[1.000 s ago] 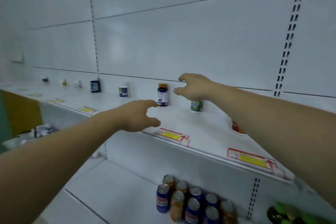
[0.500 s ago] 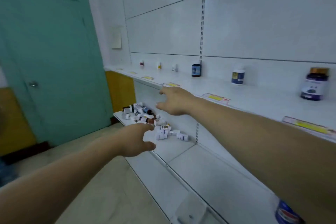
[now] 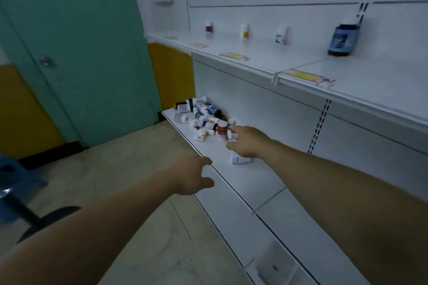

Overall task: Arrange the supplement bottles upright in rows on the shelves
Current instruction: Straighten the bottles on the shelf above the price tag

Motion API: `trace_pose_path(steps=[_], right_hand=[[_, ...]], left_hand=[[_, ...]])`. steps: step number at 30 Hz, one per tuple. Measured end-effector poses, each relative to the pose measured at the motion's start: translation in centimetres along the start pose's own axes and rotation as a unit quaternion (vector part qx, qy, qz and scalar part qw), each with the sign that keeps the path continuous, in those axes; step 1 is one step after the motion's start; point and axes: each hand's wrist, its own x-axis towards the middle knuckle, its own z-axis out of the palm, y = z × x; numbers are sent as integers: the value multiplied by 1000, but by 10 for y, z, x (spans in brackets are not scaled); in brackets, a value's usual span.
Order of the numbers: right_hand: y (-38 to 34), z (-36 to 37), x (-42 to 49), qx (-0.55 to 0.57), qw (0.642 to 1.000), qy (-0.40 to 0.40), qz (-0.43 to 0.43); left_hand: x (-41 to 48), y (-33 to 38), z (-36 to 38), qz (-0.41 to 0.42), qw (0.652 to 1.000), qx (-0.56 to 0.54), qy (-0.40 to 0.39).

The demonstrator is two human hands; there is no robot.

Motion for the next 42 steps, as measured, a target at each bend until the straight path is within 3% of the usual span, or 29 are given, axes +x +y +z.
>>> trace_pose_path(steps=[11,25,33,42], right_hand=[[-16,31,199,28,997,-24,70],[-131,113,439,113,979,-11,167],[-131,149,568,160,965,-4,208],[-137,196,644,175,928,-29,328]], left_hand=[[164,-134,-42,-5,999,-38,-24],[390,-390,-124,47,993,-28,-109],[535,-458,-142,76,990,-38,-115],[663,-509,-153,142,977,-50,-151]])
